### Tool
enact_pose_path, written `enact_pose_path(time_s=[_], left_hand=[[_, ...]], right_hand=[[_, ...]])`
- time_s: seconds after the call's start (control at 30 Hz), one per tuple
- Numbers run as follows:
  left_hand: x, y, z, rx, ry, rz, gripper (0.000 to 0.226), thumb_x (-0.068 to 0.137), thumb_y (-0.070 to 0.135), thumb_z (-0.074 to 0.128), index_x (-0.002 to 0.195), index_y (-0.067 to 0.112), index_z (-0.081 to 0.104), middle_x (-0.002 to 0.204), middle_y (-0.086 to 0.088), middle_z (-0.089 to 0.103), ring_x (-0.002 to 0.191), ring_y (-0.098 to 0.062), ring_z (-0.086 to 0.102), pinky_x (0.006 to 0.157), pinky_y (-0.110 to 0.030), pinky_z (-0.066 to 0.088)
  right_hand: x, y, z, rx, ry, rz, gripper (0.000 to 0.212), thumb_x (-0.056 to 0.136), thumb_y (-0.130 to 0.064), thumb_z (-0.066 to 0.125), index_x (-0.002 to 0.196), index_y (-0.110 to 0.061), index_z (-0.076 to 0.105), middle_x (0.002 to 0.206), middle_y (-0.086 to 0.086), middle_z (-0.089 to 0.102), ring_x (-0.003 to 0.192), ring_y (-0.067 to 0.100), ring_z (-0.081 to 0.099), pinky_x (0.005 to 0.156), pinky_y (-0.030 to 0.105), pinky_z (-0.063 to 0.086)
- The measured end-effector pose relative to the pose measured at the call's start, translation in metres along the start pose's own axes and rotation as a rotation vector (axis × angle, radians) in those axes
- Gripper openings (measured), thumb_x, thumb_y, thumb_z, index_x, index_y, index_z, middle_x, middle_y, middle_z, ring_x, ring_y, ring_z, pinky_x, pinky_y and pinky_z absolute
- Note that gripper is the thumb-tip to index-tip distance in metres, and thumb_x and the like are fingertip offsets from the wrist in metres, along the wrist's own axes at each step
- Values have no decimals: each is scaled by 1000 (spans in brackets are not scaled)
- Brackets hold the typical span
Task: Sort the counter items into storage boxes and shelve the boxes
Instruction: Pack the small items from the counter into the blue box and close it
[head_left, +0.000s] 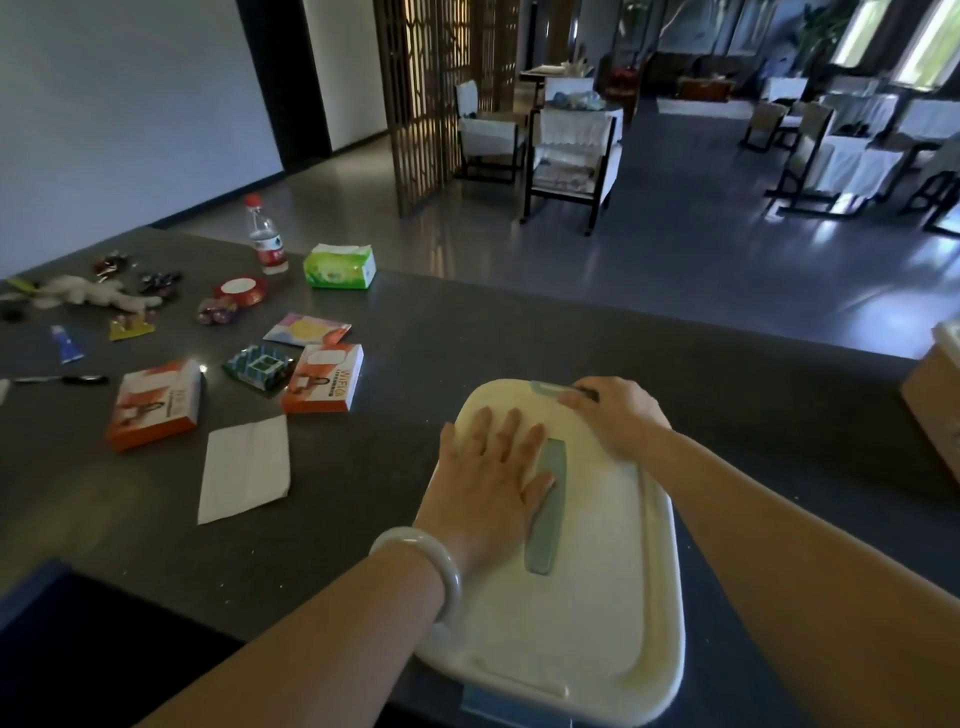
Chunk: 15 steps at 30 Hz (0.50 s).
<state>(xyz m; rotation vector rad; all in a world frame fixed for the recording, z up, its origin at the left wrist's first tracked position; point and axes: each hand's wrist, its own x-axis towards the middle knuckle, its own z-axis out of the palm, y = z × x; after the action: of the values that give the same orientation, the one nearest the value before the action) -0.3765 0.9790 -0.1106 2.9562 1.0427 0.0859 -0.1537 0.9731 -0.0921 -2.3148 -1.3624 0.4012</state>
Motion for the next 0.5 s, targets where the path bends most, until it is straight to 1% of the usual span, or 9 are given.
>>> enact_pose_path(time_s=[0.07,0.1,0.17,0.23,0.3,0.33,0.37,0.43,0.5], left_hand=[[-1,0,0,-12,10,-1,65,92,57,-10,152,31,-10,162,2,-11,147,-29,-14,115,-59,1],[-1,0,-1,-14,10,0,64,94,57,-8,152,31,-10,161,2,-12,147,-28,-15,115,-59,1],[0,1,-1,-14,1,-1,62,95,57,-4,152,32,-10,161,3,-12,147,-28,-16,115,-58,0],[0,2,-1,-1,6,-9,62,96,57,-2,152,32,-8,162,2,-10,147,-28,-14,115,-58,0],[1,2,0,-3,18,-12,62,96,57,-2,152,32,-5,162,2,-7,147,-29,-12,115,-59,2],[1,2,1,-4,21,-12,62,95,57,-3,152,32,-4,162,2,-6,148,-29,-11,115,-59,3],[1,2,1,-4,21,-11,63,95,57,-4,152,32,-4,162,2,-6,148,-29,-10,115,-59,3],[1,1,2,-1,16,-11,64,93,57,-6,152,32,-6,162,2,-6,148,-29,-10,115,-59,3],[1,0,2,-7,2,-8,65,91,58,-8,151,33,-8,162,2,-8,147,-28,-12,115,-59,1]], right_hand=[[2,2,2,27,-9,5,36,85,-66,44,94,-39,66,90,-9,65,81,16,60,70,34,51],[4,2,1,38,-7,13,36,86,-65,44,95,-38,67,92,-8,65,82,16,60,71,34,50],[8,1,0,49,-21,39,38,91,-59,44,101,-34,69,101,-4,66,87,20,61,77,35,50],[14,-1,-2,-15,-47,63,40,95,-55,40,109,-30,68,107,2,65,92,24,61,79,35,49],[17,-4,-3,-28,-61,108,47,93,-60,37,107,-27,68,106,6,66,89,25,61,78,35,48],[17,-4,-3,-40,-69,115,50,92,-62,35,106,-27,67,107,6,66,90,25,61,80,35,48],[18,-4,-3,-78,-89,100,51,92,-63,32,109,-29,66,112,5,65,96,26,60,83,36,47],[15,-4,-3,-187,-136,51,52,94,-61,25,122,-34,59,126,2,60,111,26,56,89,37,42],[8,-5,-3,-233,-132,23,51,96,-59,23,131,-35,51,133,1,56,118,26,52,93,37,38]])
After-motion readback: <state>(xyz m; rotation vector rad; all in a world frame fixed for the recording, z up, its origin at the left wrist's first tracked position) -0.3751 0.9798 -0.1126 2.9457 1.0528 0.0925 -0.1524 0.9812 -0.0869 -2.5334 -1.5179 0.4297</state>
